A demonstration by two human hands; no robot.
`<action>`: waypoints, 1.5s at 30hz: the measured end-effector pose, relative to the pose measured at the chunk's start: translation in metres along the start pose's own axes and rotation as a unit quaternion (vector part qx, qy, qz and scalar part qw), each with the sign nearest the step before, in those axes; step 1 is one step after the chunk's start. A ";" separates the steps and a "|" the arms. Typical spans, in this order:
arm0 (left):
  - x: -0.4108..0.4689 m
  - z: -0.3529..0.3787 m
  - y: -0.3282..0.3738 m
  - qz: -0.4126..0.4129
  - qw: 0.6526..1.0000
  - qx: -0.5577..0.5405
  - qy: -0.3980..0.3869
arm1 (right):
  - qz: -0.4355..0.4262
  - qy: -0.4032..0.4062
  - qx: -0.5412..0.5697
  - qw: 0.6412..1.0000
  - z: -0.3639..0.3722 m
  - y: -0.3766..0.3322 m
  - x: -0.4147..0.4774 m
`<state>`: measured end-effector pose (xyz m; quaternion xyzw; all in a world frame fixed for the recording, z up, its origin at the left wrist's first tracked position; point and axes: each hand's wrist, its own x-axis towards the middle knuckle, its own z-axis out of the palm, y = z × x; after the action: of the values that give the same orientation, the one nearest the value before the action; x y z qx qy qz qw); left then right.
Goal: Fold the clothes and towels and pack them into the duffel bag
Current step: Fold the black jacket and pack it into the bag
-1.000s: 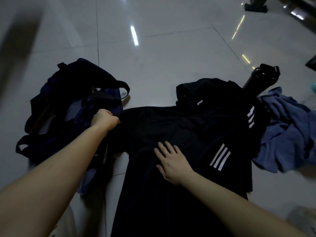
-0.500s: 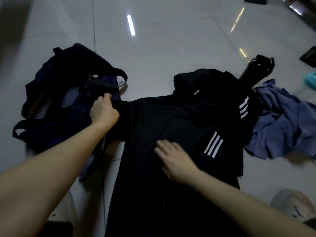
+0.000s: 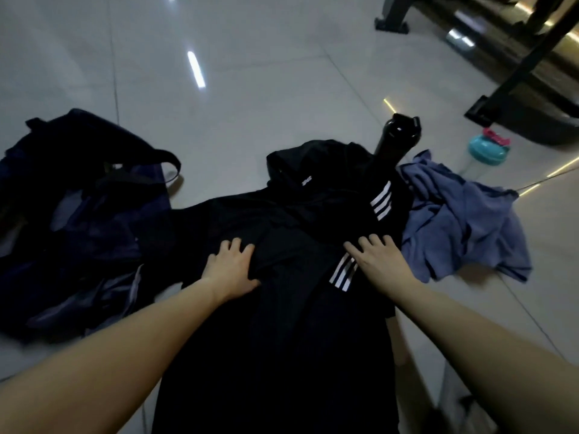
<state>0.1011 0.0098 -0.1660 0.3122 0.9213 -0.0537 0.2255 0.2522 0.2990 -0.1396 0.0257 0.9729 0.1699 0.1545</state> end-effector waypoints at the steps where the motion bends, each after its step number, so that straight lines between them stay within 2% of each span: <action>1: 0.001 -0.002 0.003 -0.004 1.000 -0.002 -0.008 | -0.007 -0.018 0.002 1.000 -0.003 0.002 0.002; 4: 0.006 -0.007 0.012 -0.018 0.999 -0.010 -0.029 | -0.030 -0.062 0.025 0.997 -0.012 0.001 0.016; 7: 0.009 -0.010 0.016 -0.034 0.998 -0.019 -0.039 | -0.020 -0.064 0.062 0.996 -0.010 0.000 0.026; 14: 0.016 -0.018 0.023 -0.055 0.996 -0.023 -0.063 | -0.023 -0.085 0.043 0.995 -0.016 0.014 0.029; 17: 0.017 -0.020 0.026 -0.055 0.996 -0.030 -0.061 | -0.010 -0.055 0.079 0.995 -0.025 0.031 0.021; 20: 0.017 -0.021 0.027 -0.057 0.996 -0.030 -0.057 | 0.013 0.015 0.133 0.991 -0.026 0.053 0.006; 23: 0.014 -0.020 0.026 -0.057 0.996 -0.036 -0.053 | 0.100 0.077 0.246 0.961 -0.016 0.090 -0.010; 25: 0.013 -0.019 0.026 -0.056 0.996 -0.040 -0.057 | 0.193 0.118 0.357 0.906 -0.005 0.118 -0.021; 27: 0.010 -0.018 0.026 -0.055 0.996 -0.041 -0.061 | 0.313 0.152 0.452 0.821 0.014 0.140 -0.029; 29: 0.003 -0.011 0.028 -0.046 0.998 -0.034 -0.039 | 0.440 0.150 0.548 0.696 0.036 0.145 -0.029; 30: -0.003 -0.006 0.030 -0.036 0.999 -0.027 -0.014 | 0.487 0.124 0.594 0.629 0.045 0.141 -0.029; 33: -0.022 0.015 0.043 0.021 0.998 0.001 0.051 | 0.532 0.038 0.723 0.439 0.075 0.118 -0.030; 34: -0.027 0.022 0.047 0.040 0.998 0.010 0.054 | 0.545 0.022 0.741 0.392 0.077 0.108 -0.034; 35: -0.031 0.029 0.049 0.054 0.997 0.016 0.054 | 0.554 0.017 0.735 0.390 0.083 0.098 -0.036; 37: -0.031 0.036 0.045 0.064 0.996 0.007 0.062 | 0.537 0.048 0.707 0.457 0.074 0.077 -0.045; 39: -0.020 0.032 0.031 0.060 0.993 -0.018 0.103 | 0.515 0.061 0.681 0.517 0.063 0.065 -0.055; 42: 0.013 0.008 0.001 0.034 0.984 -0.040 0.168 | 0.529 0.062 0.530 0.660 0.047 0.074 -0.055; 44: 0.038 -0.013 -0.017 0.006 0.980 -0.044 0.192 | 0.507 0.113 0.425 0.741 0.024 0.079 -0.032; 45: 0.050 -0.023 -0.024 -0.006 0.979 -0.044 0.198 | 0.465 0.150 0.397 0.777 0.013 0.078 -0.014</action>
<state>0.0432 0.0238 -0.1686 0.3010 0.9510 0.0489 0.0516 0.2690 0.3750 -0.1207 0.5085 0.8344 -0.1784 -0.1156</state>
